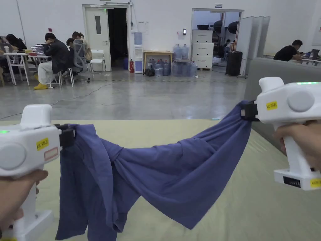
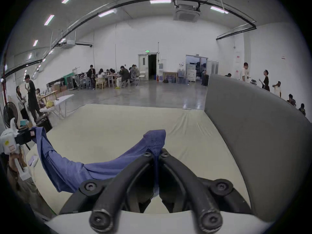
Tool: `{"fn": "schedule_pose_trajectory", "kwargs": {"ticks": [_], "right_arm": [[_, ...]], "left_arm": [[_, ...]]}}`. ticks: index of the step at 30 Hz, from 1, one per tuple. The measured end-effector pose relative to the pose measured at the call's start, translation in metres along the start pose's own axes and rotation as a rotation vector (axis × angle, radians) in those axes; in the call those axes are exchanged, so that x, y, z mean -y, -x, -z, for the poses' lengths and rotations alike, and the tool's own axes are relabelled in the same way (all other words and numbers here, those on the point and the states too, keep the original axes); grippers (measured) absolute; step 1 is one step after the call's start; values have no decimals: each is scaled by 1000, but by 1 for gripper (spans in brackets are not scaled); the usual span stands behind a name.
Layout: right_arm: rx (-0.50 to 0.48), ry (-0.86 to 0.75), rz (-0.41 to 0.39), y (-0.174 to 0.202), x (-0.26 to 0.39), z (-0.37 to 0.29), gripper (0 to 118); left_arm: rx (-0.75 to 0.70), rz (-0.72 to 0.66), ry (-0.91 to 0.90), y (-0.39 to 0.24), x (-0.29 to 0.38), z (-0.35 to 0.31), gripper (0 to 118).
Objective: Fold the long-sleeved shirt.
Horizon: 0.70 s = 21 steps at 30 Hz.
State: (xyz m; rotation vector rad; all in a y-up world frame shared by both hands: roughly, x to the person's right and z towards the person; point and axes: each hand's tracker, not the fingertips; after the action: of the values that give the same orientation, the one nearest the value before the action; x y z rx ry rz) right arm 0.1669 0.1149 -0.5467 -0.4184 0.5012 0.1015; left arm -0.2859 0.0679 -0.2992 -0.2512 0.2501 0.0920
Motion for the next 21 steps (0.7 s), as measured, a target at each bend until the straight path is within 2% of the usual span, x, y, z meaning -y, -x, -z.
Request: {"fn": "schedule_pose_trajectory", "kwargs": {"ticks": [5, 8, 10, 13, 17, 21], "right_arm": [[40, -29, 13, 1, -70, 41, 0], [51, -52, 4, 4, -116, 58, 0], [73, -95, -23, 9, -146, 63, 0], [91, -140, -7, 11, -182, 72, 0], [85, -149, 13, 12, -180, 82, 0], [73, -69, 58, -4, -128, 138, 0]], "left_arm": [[-31, -43, -1, 24, -82, 71, 2], [-52, -17, -55, 34, -136, 103, 2], [-78, -2, -77, 29, -169, 113, 2], [-84, 7, -118, 27, -203, 123, 2], [-102, 68, -134, 20, -200, 133, 2], [-98, 62, -45, 23, -141, 163, 2]]}}
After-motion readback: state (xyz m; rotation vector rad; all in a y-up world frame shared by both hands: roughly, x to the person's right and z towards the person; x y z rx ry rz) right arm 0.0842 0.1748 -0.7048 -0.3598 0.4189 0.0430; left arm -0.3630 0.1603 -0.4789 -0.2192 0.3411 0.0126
